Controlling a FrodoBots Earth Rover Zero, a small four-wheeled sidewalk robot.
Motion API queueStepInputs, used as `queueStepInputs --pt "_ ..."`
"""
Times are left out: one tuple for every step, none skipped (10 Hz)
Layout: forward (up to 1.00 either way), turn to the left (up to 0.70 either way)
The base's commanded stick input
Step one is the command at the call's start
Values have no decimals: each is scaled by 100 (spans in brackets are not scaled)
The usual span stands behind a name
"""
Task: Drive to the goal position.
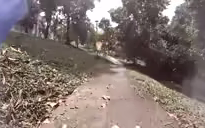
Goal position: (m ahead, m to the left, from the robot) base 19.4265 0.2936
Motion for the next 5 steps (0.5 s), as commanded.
queueStepInputs --pt "50 0" --pt "50 0" --pt "50 0" --pt "50 0" --pt "50 0"
